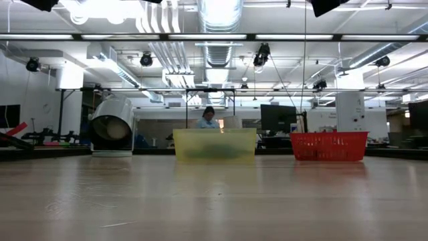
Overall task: Pick and place items into bin
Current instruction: Put the white card reader box into the black bin
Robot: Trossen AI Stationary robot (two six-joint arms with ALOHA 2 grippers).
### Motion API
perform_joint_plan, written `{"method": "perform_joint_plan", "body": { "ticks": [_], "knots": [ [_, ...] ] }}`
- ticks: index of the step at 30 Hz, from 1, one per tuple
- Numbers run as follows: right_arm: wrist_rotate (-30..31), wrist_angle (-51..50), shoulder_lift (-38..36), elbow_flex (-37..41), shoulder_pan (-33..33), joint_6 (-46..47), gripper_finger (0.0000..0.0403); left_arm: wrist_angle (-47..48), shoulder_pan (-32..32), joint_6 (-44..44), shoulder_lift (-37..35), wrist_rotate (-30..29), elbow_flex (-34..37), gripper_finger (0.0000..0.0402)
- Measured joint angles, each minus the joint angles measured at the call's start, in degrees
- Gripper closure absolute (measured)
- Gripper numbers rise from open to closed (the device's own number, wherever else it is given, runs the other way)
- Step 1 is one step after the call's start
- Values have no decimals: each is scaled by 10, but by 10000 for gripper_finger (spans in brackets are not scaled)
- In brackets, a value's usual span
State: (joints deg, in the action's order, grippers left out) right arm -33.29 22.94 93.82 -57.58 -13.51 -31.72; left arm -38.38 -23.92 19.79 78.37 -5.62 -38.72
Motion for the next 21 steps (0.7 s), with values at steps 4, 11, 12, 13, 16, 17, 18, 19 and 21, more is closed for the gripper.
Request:
{"method": "perform_joint_plan", "body": {
  "ticks": [4, 11, 12, 13, 16, 17, 18, 19, 21],
  "knots": [
    [1, 0, 0, 0, -1, -1, 392, 0, 3, 0, -1, 3, -1, 210],
    [1, -4, 0, 0, 2, -2, 392, 0, 11, 0, -4, 26, -17, 210],
    [1, -5, 0, 0, 2, 0, 392, 0, 11, 0, -4, 27, -20, 210],
    [1, -5, 0, 0, 3, 0, 392, 2, 12, 0, -4, 27, -23, 210],
    [1, -5, 0, 0, 3, 0, 392, 16, 15, 1, -4, 28, -29, 211],
    [1, -5, 0, 0, 3, 1, 392, 24, 16, 1, -4, 29, -32, 211],
    [1, -5, 0, 0, 3, 1, 392, 31, 17, 1, -4, 30, -35, 213],
    [1, -5, 0, 0, 3, 1, 392, 37, 17, 1, -4, 30, -37, 217],
    [1, -5, 0, 0, 3, 1, 392, 45, 19, 1, -4, 30, -41, 235]
  ]
}}
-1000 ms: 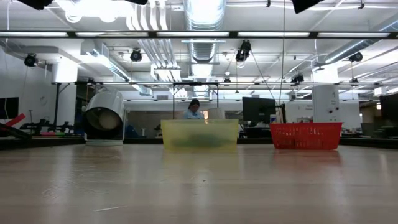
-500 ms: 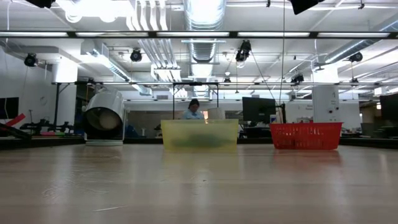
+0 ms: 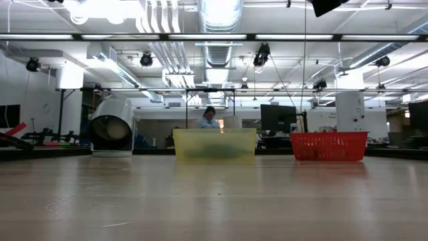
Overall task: Pick and place items into bin
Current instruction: Put the white card reader box into the black bin
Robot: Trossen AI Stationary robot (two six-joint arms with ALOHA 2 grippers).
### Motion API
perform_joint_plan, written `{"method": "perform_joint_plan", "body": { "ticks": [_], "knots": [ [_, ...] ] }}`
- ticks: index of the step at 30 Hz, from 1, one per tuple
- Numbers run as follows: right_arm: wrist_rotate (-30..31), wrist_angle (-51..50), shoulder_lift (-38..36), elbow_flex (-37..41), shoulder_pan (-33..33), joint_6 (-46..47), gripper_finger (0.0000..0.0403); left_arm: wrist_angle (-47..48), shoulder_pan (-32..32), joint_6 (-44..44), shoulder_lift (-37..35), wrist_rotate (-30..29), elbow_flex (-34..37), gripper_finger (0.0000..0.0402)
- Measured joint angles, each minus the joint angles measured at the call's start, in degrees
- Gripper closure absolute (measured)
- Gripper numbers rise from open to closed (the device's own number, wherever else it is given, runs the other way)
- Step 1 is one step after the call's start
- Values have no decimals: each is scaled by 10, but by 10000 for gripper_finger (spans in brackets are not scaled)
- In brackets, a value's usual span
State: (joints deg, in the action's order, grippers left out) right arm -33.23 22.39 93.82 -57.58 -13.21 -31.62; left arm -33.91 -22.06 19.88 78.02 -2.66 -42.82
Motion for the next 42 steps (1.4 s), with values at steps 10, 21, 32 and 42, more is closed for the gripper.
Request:
{"method": "perform_joint_plan", "body": {
  "ticks": [10, 21, 32, 42],
  "knots": [
    [-1, -2, 0, 0, 0, 1, 392, 3, 12, 4, 0, 10, -1, 382],
    [39, -16, 0, 0, 1, 29, 354, 55, 15, 19, -20, 21, -4, 390],
    [84, -30, -1, -1, 3, 47, 278, 221, 13, -33, -118, 20, -7, 390],
    [110, -76, -4, -1, 3, 51, 259, 446, -25, -80, -204, -9, -8, 391]
  ]
}}
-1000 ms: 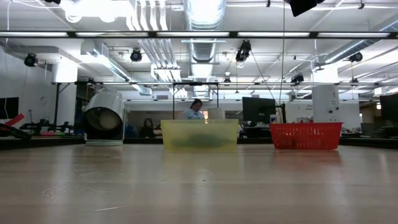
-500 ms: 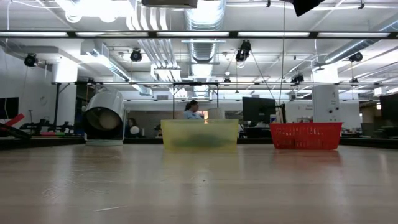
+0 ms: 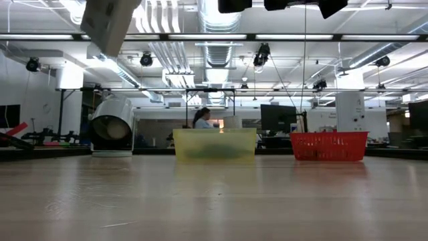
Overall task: Pick and place items into bin
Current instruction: Put the white card reader box into the black bin
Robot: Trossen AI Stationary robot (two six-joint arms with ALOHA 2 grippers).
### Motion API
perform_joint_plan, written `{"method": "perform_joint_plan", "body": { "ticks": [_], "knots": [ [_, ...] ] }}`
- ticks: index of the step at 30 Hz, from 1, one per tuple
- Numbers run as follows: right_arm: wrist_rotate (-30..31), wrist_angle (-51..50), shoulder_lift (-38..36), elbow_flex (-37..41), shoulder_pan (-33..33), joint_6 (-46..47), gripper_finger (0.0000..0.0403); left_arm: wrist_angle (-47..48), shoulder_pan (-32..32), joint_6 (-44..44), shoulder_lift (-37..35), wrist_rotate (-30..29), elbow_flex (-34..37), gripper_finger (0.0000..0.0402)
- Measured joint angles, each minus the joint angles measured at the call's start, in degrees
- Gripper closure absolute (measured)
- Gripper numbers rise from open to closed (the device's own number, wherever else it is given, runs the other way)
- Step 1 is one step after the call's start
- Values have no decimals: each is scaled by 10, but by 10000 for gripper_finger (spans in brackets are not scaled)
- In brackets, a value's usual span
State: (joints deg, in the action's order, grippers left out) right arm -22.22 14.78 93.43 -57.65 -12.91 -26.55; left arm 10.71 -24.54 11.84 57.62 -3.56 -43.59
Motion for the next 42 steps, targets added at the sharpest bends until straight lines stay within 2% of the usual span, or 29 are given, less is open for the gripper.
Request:
{"method": "perform_joint_plan", "body": {
  "ticks": [7, 13, 18, 21, 28, 37, 42],
  "knots": [
    [2, -13, 1, 0, 2, 16, 268, 123, -72, -28, 11, -134, -35, 391],
    [47, -13, 1, 0, 4, 49, 277, 241, -115, -88, 57, -170, -108, 391],
    [59, -14, 1, 0, 5, 65, 280, 398, -153, -203, 118, -208, -187, 391],
    [59, -15, 1, 0, 6, 66, 277, 458, -176, -257, 154, -211, -222, 391],
    [59, -9, 1, 0, 12, 40, 273, 496, -227, -276, 230, -217, -286, 391],
    [59, -13, 3, 0, 17, 62, 284, 667, -292, -461, 324, -223, -388, 391],
    [59, -13, 3, 0, 18, 61, 287, 711, -316, -477, 371, -220, -412, 391]
  ]
}}
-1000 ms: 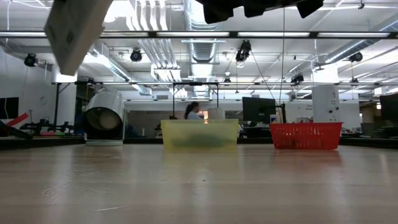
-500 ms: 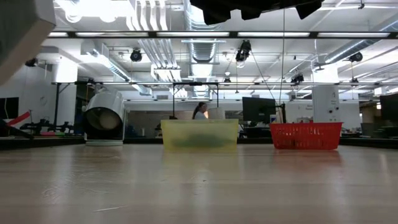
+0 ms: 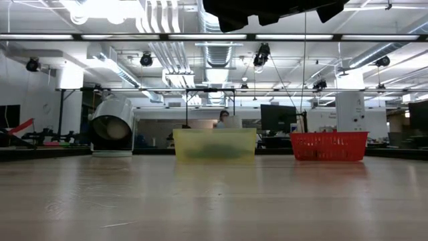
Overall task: Pick and place items into bin
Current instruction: Put the white card reader box into the black bin
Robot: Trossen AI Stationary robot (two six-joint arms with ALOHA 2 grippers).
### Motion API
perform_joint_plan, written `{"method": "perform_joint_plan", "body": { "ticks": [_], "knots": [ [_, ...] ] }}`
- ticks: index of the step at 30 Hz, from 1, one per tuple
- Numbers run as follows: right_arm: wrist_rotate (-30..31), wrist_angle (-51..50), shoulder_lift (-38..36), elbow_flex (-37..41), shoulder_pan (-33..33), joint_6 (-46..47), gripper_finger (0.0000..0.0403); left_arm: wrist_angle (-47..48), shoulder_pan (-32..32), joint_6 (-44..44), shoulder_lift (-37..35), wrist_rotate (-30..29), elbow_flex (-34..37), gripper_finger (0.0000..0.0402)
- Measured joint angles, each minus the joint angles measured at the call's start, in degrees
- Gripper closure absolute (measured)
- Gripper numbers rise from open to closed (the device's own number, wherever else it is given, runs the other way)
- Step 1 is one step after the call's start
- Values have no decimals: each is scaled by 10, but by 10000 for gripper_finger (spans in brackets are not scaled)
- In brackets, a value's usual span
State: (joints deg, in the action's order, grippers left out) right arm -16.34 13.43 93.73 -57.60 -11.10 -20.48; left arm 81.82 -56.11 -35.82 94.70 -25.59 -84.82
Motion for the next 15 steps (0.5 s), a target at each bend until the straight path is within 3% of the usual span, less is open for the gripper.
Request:
{"method": "perform_joint_plan", "body": {
  "ticks": [8, 15],
  "knots": [
    [0, 0, 0, 0, 1, 4, 283, 29, -28, -90, 32, 41, -8, 391],
    [0, 3, 0, 0, 1, -8, 293, 29, -47, -103, 36, 42, -5, 391]
  ]
}}
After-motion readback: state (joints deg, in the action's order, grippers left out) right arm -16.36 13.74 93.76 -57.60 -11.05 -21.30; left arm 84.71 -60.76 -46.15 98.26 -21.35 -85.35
